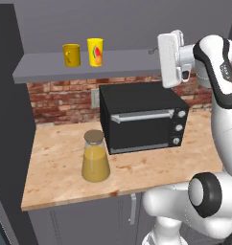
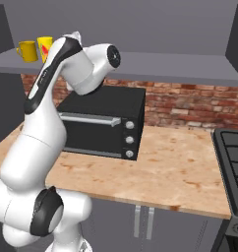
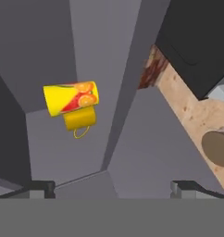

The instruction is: There is a tray on the dining counter. Grab the cup, mug, and pitcher and place them on the tray. The pitcher may be placed next to the tray if it cannot fit the tray.

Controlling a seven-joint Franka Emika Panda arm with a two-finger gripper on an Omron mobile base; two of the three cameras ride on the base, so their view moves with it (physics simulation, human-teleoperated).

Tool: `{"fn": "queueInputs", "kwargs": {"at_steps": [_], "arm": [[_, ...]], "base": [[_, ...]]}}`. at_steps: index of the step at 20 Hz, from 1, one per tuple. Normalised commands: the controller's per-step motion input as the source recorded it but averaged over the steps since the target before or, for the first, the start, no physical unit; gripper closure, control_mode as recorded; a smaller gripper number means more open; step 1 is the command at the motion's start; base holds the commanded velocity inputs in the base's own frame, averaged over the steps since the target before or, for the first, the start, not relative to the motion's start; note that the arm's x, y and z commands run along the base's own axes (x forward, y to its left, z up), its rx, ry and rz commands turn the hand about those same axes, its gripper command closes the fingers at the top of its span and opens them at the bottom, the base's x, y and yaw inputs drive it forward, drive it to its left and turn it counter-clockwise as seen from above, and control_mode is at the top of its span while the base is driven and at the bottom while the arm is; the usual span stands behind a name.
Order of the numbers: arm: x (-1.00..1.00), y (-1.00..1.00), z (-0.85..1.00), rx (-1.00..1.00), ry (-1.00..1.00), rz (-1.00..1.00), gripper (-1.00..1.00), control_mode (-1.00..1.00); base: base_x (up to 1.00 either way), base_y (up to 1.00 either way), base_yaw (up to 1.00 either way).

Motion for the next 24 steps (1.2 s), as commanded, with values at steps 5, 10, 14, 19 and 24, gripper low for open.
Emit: {"fn": "queueInputs", "kwargs": {"at_steps": [5,10,14,19,24], "arm": [[0.12,0.37,0.01,-0.09,0.00,0.00,-1.00,-1.00],[0.17,0.25,0.03,-0.09,0.00,0.00,-1.00,-1.00],[0.13,0.18,0.02,-0.05,0.00,0.00,-1.00,-1.00],[0.21,0.20,0.06,-0.05,0.00,0.00,-1.00,-1.00],[0.19,0.08,0.14,-0.03,0.00,0.00,-1.00,-1.00]], "base": [[0.00,0.00,0.00],[0.00,0.00,0.00],[0.00,0.00,0.00],[0.00,0.00,0.00],[0.00,0.00,0.00]]}}
